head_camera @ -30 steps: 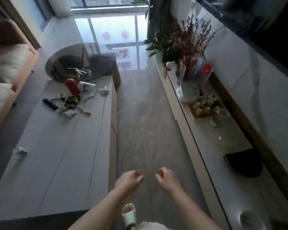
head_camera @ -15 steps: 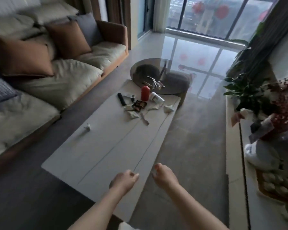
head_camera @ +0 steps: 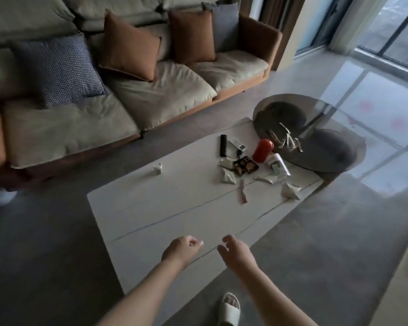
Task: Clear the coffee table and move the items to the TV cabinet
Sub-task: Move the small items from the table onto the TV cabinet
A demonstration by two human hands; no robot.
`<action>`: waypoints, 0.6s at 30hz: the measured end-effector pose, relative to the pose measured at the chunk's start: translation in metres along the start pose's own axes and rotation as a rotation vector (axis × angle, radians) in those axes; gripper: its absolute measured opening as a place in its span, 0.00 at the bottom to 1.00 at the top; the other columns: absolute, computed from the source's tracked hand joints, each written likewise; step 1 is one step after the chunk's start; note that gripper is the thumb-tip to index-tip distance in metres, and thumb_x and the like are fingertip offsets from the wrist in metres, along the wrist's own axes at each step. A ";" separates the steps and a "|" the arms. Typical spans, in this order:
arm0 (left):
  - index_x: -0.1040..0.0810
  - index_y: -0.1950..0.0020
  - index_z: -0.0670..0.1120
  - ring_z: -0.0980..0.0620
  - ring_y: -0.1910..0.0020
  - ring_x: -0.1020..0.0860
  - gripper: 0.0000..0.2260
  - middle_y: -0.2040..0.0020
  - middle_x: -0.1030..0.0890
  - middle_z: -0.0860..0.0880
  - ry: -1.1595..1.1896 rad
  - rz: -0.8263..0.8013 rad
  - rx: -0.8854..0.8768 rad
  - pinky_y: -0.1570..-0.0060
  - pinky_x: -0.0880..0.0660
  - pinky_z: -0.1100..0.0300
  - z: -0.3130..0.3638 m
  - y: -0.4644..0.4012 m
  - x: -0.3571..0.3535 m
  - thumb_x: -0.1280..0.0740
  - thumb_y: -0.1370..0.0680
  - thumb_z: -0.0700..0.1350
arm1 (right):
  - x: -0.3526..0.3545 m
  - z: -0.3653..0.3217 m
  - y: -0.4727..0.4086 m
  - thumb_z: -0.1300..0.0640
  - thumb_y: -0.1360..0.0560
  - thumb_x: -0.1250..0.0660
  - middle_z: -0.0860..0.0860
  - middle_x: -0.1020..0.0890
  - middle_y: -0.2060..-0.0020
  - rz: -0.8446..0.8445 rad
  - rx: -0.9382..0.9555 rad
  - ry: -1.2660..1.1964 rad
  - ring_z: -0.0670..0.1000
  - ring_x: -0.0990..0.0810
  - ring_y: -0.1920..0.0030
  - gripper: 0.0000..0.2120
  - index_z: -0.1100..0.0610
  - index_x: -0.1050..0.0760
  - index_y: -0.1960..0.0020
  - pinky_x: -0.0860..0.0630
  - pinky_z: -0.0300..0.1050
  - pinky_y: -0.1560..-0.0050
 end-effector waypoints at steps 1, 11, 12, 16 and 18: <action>0.22 0.44 0.51 0.50 0.47 0.21 0.17 0.44 0.18 0.50 0.003 -0.004 0.026 0.53 0.28 0.62 0.008 -0.007 -0.009 0.39 0.24 0.60 | 0.006 0.011 -0.011 0.48 0.22 0.41 0.52 0.24 0.37 -0.025 -0.004 0.000 0.52 0.25 0.39 0.20 0.54 0.32 0.33 0.28 0.41 0.42; 0.23 0.41 0.52 0.50 0.43 0.22 0.17 0.41 0.19 0.51 0.006 -0.024 0.103 0.44 0.26 0.59 0.086 -0.068 -0.054 0.39 0.24 0.59 | 0.049 0.060 -0.110 0.48 0.23 0.39 0.54 0.21 0.40 -0.168 -0.055 -0.015 0.54 0.24 0.40 0.20 0.56 0.31 0.34 0.28 0.41 0.45; 0.23 0.41 0.52 0.50 0.42 0.22 0.17 0.41 0.20 0.50 0.009 -0.014 0.102 0.43 0.26 0.58 0.092 -0.077 -0.052 0.39 0.24 0.59 | 0.052 0.058 -0.120 0.48 0.23 0.39 0.55 0.21 0.40 -0.170 -0.048 -0.015 0.54 0.24 0.40 0.20 0.56 0.31 0.34 0.28 0.41 0.45; 0.24 0.39 0.50 0.49 0.40 0.23 0.18 0.39 0.20 0.49 -0.006 0.019 0.101 0.41 0.27 0.57 0.100 -0.120 -0.038 0.40 0.24 0.59 | 0.059 0.055 -0.161 0.48 0.22 0.40 0.56 0.22 0.40 -0.172 -0.042 0.019 0.55 0.24 0.40 0.20 0.56 0.31 0.34 0.28 0.43 0.44; 0.24 0.38 0.50 0.49 0.39 0.24 0.19 0.38 0.21 0.49 -0.021 0.028 0.112 0.41 0.27 0.58 0.095 -0.144 -0.031 0.40 0.23 0.58 | 0.058 0.054 -0.182 0.48 0.22 0.40 0.55 0.23 0.39 -0.180 -0.057 0.017 0.55 0.24 0.41 0.20 0.56 0.32 0.33 0.27 0.43 0.44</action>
Point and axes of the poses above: each hand's wrist, its own y-axis away from the middle knuckle, its own x-axis out of the back of the hand, z = x × y, the point moved 2 cm from there along -y, towards the middle knuckle
